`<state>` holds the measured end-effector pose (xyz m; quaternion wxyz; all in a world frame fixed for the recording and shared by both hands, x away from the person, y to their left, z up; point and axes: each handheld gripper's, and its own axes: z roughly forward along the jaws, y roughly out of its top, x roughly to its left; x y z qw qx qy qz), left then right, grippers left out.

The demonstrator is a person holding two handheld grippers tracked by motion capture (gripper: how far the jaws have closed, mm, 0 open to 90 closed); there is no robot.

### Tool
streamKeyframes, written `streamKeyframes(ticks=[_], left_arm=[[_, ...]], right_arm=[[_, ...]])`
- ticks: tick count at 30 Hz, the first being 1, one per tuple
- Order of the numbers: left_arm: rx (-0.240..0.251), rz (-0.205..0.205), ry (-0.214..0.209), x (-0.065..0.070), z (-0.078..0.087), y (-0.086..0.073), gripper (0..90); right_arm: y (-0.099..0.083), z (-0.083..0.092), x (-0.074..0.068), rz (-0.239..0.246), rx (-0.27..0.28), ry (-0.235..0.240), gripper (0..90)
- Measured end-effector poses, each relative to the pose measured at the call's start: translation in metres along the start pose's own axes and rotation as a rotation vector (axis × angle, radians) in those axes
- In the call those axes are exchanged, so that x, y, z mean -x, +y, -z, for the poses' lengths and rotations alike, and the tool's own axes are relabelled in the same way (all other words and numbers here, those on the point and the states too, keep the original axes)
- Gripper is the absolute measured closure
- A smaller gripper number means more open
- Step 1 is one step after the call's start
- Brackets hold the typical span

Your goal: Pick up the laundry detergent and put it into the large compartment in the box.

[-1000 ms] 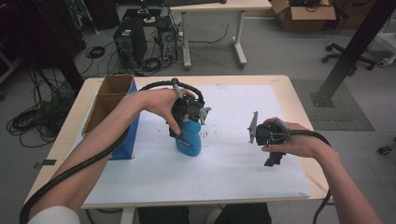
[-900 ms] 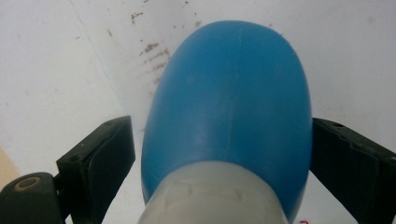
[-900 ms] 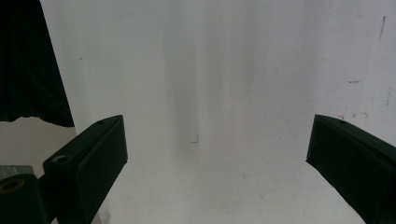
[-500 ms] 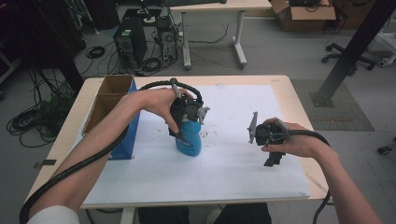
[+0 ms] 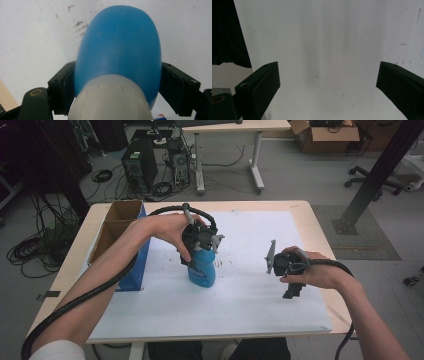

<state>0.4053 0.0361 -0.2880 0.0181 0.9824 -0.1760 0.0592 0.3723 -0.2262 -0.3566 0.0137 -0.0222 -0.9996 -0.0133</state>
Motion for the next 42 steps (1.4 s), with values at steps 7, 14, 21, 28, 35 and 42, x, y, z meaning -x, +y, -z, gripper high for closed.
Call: streamKeyframes(ticks=[7, 14, 21, 28, 35, 42], left_arm=[[0.0, -0.006, -0.004, 0.0, -0.0017, 0.0006, 24.9], [-0.004, -0.01, -0.006, 0.0001, -0.0015, 0.0013, 27.7], [-0.006, -0.013, -0.004, -0.0017, -0.0005, 0.0014, 31.6], [-0.012, -0.026, -0.003, -0.0028, -0.0001, 0.0019, 32.9], [-0.016, -0.046, -0.007, -0.0046, 0.0003, 0.0021, 36.8], [-0.014, -0.067, -0.023, -0.0069, 0.0007, 0.0016, 37.8]], right_arm=[[0.0007, 0.0008, -0.0011, 0.005, -0.003, -0.005, 4.9], [0.0004, 0.002, -0.0013, 0.003, -0.001, -0.005, 4.9], [0.0003, 0.0016, -0.0013, 0.007, -0.003, -0.009, 4.9], [-0.0005, 0.001, -0.0009, 0.005, -0.002, -0.004, 4.9], [-0.001, 0.0018, -0.0004, 0.005, -0.001, -0.011, 4.9], [-0.0014, 0.0018, -0.0009, 0.0, -0.002, -0.006, 4.8]])
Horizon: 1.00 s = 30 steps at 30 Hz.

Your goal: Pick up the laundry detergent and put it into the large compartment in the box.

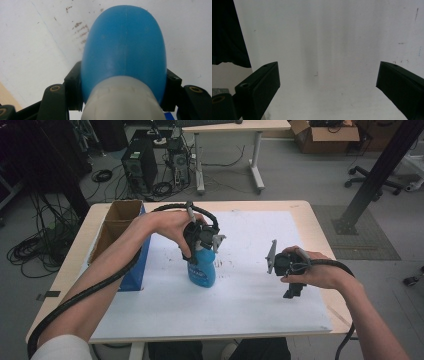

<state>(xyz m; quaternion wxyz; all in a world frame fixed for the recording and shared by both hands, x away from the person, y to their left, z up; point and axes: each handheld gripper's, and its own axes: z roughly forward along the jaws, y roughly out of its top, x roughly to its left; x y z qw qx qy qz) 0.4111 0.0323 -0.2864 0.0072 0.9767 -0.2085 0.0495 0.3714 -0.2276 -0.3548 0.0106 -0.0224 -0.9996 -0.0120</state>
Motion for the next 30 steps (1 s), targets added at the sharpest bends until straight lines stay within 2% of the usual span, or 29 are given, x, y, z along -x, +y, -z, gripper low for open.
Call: streamKeyframes(ticks=[7, 13, 21, 22, 26, 30], left_arm=[[0.014, 0.001, 0.0, 0.0, 0.0, -0.001, 37.9], [0.003, 0.003, 0.001, 0.0, 0.0, 0.0, 38.0], [-0.001, 0.022, -0.01, 0.0, 0.009, 0.003, 38.0], [0.005, 0.042, -0.013, 0.0, 0.014, 0.003, 38.0], [-0.001, 0.064, -0.013, -0.002, 0.025, 0.003, 38.0], [0.0, 0.131, -0.012, -0.003, 0.048, -0.001, 38.0]], right_arm=[[-0.001, -0.001, 0.001, 0.002, 0.001, 0.001, 4.8], [-0.001, 0.0, 0.001, 0.005, 0.006, -0.002, 4.8], [-0.001, 0.001, -0.001, 0.004, 0.006, -0.006, 4.8], [-0.001, 0.001, -0.001, 0.008, 0.008, -0.006, 4.8], [-0.002, 0.002, -0.002, 0.006, 0.008, -0.008, 4.8], [-0.001, 0.005, -0.004, 0.012, 0.016, -0.013, 4.8]])
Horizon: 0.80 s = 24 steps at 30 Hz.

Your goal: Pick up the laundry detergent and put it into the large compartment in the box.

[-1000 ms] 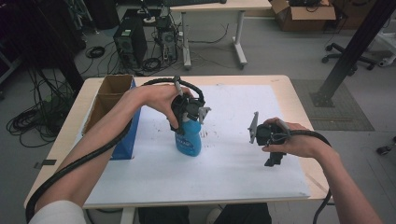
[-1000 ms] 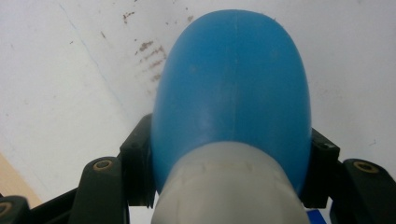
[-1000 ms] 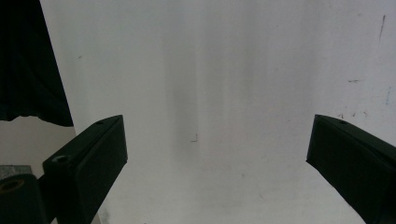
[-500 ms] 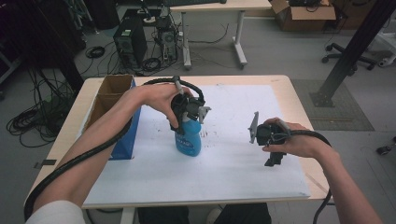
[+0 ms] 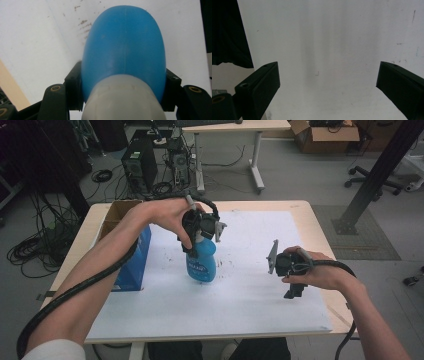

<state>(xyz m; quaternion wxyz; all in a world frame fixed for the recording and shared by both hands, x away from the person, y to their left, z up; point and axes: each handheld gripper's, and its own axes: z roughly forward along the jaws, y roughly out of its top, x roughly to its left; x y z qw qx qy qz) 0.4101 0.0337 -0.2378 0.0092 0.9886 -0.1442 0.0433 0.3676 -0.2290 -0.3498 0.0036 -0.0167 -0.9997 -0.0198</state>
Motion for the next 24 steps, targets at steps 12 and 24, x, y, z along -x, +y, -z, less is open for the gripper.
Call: streamKeyframes(ticks=[12, 24], left_arm=[[-0.016, 0.232, 0.01, -0.008, 0.074, -0.017, 38.0], [-0.097, 0.707, 0.037, -0.022, 0.121, -0.07, 38.0]], right_arm=[[0.004, 0.004, -0.004, 0.01, 0.011, -0.009, 4.8], [0.006, 0.006, -0.007, 0.032, 0.028, -0.021, 4.7]])
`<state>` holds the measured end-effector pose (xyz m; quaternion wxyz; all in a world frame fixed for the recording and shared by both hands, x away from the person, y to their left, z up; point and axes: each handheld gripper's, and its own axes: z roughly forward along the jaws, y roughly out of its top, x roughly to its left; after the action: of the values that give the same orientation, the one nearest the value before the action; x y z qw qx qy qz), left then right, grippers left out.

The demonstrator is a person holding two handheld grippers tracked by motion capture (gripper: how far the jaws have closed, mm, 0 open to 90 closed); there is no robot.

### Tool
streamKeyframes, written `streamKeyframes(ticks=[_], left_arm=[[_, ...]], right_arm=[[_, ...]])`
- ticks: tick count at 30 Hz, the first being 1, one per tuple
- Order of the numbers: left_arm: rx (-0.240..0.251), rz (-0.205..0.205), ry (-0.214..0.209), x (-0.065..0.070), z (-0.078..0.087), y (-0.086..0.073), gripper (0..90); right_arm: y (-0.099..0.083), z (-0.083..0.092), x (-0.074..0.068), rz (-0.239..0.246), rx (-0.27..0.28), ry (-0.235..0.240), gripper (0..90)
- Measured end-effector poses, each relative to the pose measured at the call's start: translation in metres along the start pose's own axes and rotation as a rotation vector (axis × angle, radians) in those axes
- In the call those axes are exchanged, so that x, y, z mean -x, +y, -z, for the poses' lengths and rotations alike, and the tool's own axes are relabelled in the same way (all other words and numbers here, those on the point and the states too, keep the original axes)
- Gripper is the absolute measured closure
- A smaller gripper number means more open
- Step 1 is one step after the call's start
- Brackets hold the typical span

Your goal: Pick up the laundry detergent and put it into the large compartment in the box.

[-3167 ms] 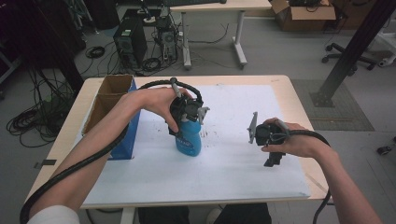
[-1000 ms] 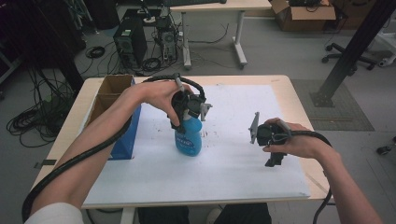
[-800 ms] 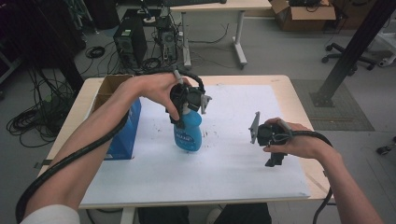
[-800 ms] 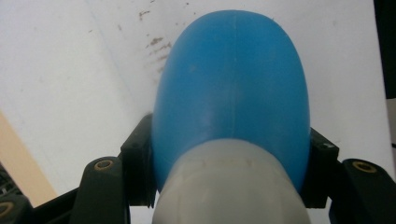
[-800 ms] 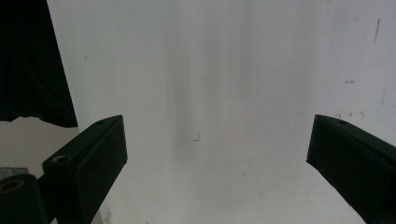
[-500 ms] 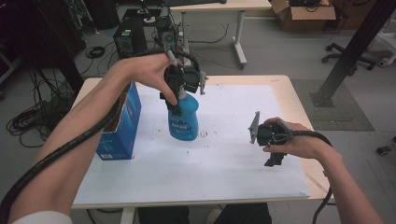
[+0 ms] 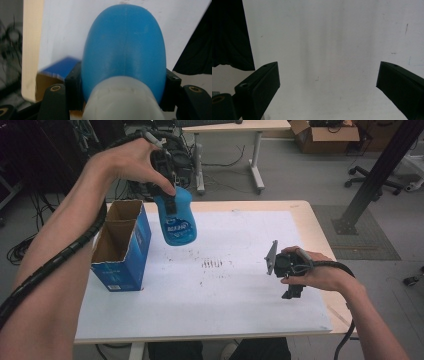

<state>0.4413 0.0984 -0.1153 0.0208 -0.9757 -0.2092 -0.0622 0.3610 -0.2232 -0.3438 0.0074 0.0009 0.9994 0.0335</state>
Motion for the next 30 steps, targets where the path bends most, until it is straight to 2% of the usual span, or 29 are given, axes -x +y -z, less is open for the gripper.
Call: streamKeyframes(ticks=[1, 2, 3, 4, 6, 7, 8, 9, 11, 12, 13, 14, 15, 16, 17, 18, 19, 21, 23, 26, 27, 30], left_arm=[[-0.009, 0.049, 0.004, -0.004, 0.001, -0.005, 38.0], [-0.027, 0.14, 0.004, -0.012, 0.003, -0.015, 38.0], [-0.027, 0.14, 0.004, -0.012, 0.003, -0.015, 38.0], [-0.039, 0.212, 0.002, -0.018, 0.005, -0.024, 38.0], [-0.044, 0.295, -0.004, -0.025, 0.006, -0.037, 38.0], [-0.047, 0.325, -0.004, -0.027, 0.007, -0.043, 38.0], [-0.047, 0.325, -0.004, -0.027, 0.007, -0.043, 38.0], [-0.052, 0.424, -0.002, -0.033, 0.009, -0.058, 38.1], [-0.052, 0.44, 0.001, -0.034, 0.01, -0.061, 38.1], [-0.055, 0.525, 0.009, -0.037, 0.011, -0.071, 38.1], [-0.052, 0.565, 0.017, -0.039, 0.011, -0.077, 38.1], [-0.052, 0.565, 0.017, -0.039, 0.011, -0.077, 38.1], [-0.05, 0.646, 0.032, -0.042, 0.011, -0.087, 38.1], [-0.05, 0.646, 0.032, -0.042, 0.011, -0.087, 38.1], [-0.049, 0.691, 0.044, -0.043, 0.011, -0.094, 38.1], [-0.049, 0.691, 0.044, -0.043, 0.011, -0.094, 38.1], [-0.039, 0.752, 0.053, -0.043, 0.01, -0.101, 38.1], [-0.038, 0.767, 0.054, -0.043, 0.009, -0.104, 38.1], [-0.024, 0.83, 0.053, -0.043, 0.007, -0.112, 38.1], [-0.022, 0.874, 0.056, -0.042, 0.007, -0.12, 38.1], [-0.022, 0.874, 0.056, -0.042, 0.007, -0.12, 38.1], [-0.019, 0.923, 0.054, -0.042, 0.007, -0.128, 38.1]], right_arm=[[0.0, 0.0, 0.0, 0.009, 0.006, -0.001, 4.7], [0.0, -0.001, 0.0, 0.015, 0.009, -0.002, 4.7], [0.0, -0.001, 0.0, 0.015, 0.009, -0.002, 4.7], [0.0, -0.001, 0.0, 0.019, 0.009, -0.004, 4.7], [0.0, -0.001, -0.001, 0.022, 0.011, -0.006, 4.6], [0.0, -0.002, -0.001, 0.025, 0.013, -0.006, 4.6], [0.001, -0.002, -0.001, 0.026, 0.013, -0.006, 4.6], [0.001, -0.002, -0.001, 0.025, 0.011, -0.007, 4.6], [0.002, -0.002, -0.001, 0.027, 0.012, -0.007, 4.6], [0.003, -0.002, -0.001, 0.032, 0.012, -0.008, 4.6], [0.004, -0.002, 0.0, 0.034, 0.011, -0.01, 4.6], [0.004, -0.002, 0.0, 0.034, 0.011, -0.01, 4.6], [0.006, -0.001, 0.0, 0.042, 0.014, -0.013, 4.6], [0.006, -0.001, 0.0, 0.042, 0.014, -0.013, 4.6], [0.009, -0.001, 0.0, 0.048, 0.017, -0.014, 4.6], [0.009, -0.001, 0.0, 0.048, 0.017, -0.014, 4.6], [0.011, -0.001, 0.0, 0.055, 0.015, -0.013, 4.6], [0.012, -0.001, 0.0, 0.057, 0.013, -0.01, 4.6], [0.012, 0.0, 0.001, 0.059, 0.011, -0.009, 4.6], [0.012, 0.001, 0.001, 0.058, 0.016, -0.009, 4.6], [0.012, 0.001, 0.001, 0.059, 0.016, -0.009, 4.6], [0.012, 0.001, 0.0, 0.062, 0.017, -0.01, 4.6]])
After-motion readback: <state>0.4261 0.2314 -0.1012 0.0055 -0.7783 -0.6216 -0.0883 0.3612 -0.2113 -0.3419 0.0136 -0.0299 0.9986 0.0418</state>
